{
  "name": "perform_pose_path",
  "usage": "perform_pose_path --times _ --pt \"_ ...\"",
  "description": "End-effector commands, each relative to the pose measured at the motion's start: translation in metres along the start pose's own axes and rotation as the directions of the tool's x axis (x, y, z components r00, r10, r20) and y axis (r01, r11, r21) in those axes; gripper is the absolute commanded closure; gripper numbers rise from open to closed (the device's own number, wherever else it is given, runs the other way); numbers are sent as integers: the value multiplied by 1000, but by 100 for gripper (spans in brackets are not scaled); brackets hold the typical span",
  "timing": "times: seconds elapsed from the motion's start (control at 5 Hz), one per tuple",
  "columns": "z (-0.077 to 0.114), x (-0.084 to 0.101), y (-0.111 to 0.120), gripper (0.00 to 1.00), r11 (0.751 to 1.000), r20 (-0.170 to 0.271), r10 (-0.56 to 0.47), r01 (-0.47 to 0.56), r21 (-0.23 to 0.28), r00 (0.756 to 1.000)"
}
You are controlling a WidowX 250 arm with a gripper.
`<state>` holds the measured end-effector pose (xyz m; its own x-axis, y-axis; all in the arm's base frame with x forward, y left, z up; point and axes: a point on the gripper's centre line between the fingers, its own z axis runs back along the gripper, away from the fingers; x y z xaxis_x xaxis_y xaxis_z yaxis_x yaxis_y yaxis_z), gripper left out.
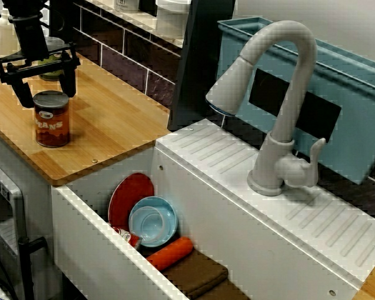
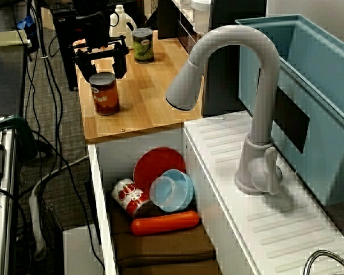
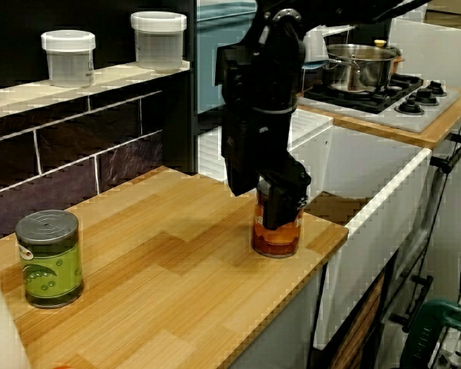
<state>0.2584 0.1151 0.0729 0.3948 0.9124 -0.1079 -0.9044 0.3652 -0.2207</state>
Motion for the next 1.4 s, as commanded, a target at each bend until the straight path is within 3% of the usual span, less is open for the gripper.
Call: perform_pose_path --times 0.0,0.8,1.2 --pt "21 -12 8 0 1000 42 -20 21 -23 999" --pt "16 -10 6 0 1000 36 8 -7 -16 999" --pt "10 -26 -11 0 999 19 20 -19 -27 1000"
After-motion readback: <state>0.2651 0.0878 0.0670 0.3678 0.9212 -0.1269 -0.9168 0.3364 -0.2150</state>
